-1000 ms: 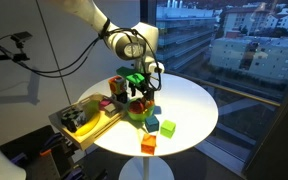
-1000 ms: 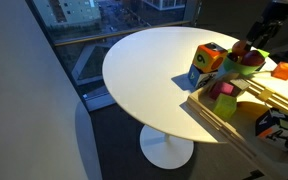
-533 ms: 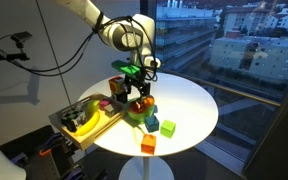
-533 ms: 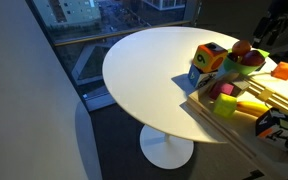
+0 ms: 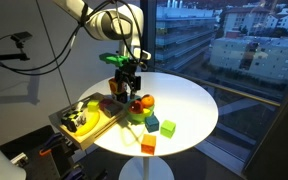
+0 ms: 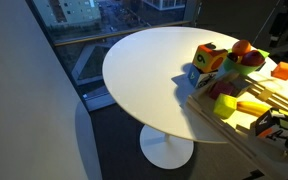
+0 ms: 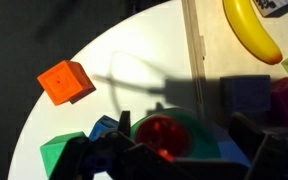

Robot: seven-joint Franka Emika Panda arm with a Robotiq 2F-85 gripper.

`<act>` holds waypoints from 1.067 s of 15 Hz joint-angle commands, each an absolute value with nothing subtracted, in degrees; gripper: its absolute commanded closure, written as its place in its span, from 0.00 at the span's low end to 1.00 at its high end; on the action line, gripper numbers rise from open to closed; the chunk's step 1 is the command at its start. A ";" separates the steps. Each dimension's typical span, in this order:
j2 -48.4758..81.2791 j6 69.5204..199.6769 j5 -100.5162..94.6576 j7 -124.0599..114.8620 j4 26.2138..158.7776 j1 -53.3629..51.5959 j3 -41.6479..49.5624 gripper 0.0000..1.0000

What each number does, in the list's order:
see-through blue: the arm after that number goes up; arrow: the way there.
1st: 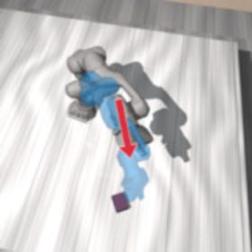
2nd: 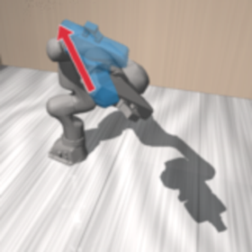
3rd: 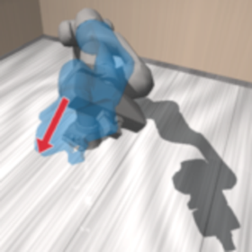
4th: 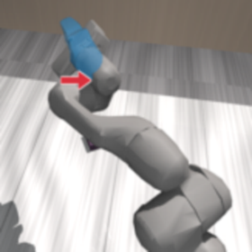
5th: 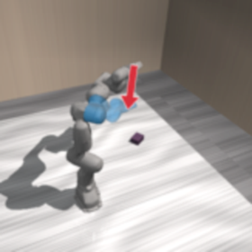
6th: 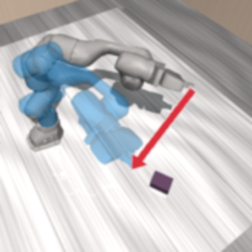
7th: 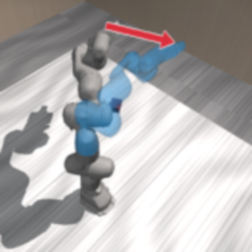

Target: Pick up the orange and put it in the green bowl

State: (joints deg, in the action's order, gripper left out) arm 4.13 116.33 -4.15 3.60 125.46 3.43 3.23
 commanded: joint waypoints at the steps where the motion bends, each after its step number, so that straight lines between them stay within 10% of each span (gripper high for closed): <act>1: -0.97 112.10 -7.27 2.49 128.50 2.88 3.02 0.00; 16: -18.93 110.66 -8.17 6.63 140.04 2.62 3.06 0.00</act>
